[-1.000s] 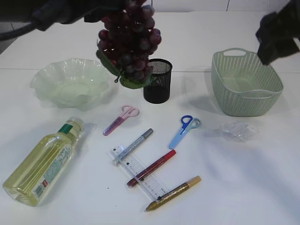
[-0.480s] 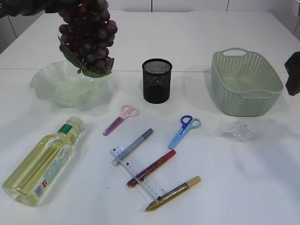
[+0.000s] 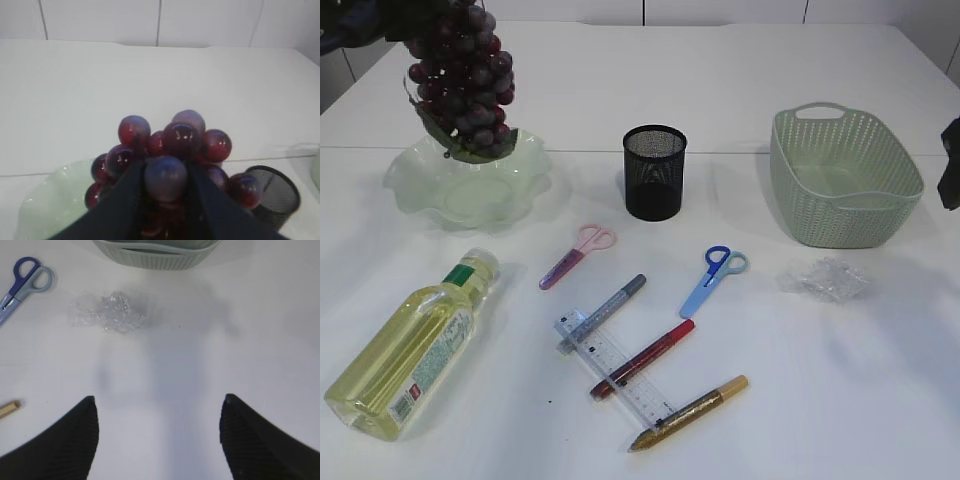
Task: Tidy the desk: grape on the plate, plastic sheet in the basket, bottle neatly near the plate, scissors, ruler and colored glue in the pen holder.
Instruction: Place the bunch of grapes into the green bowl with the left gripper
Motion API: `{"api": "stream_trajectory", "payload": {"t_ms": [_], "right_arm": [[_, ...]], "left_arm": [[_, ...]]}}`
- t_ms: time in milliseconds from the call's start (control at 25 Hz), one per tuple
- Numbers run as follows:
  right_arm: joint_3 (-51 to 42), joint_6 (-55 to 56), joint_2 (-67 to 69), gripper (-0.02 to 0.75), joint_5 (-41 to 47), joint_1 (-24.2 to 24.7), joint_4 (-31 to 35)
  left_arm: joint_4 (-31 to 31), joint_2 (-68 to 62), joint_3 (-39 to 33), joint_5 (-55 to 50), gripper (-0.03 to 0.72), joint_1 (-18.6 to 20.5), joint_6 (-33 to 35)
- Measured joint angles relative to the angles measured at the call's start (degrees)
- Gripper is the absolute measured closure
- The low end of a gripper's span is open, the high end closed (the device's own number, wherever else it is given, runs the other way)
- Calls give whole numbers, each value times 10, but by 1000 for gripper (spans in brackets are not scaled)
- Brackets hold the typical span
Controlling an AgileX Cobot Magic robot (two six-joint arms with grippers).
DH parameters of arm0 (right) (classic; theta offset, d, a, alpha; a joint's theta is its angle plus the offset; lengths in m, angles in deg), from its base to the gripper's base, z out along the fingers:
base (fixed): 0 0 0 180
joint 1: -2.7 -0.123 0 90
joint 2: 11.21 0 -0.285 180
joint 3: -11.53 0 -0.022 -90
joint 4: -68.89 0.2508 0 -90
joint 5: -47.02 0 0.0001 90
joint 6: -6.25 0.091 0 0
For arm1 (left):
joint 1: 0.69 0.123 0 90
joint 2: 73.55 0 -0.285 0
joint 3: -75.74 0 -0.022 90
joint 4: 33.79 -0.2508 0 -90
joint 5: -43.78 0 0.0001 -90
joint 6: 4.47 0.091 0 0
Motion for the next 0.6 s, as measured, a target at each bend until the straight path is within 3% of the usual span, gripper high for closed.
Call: {"api": "stream_trajectory", "payload": {"t_ms": [280,600], "right_arm": [[0,-1,0,153,3,0,2],[0,-7,0,153,4,0,2]], "left_arm": [[0,-79,44,35,503,36,0],[-1,-191,119,37,502,46,0]]}}
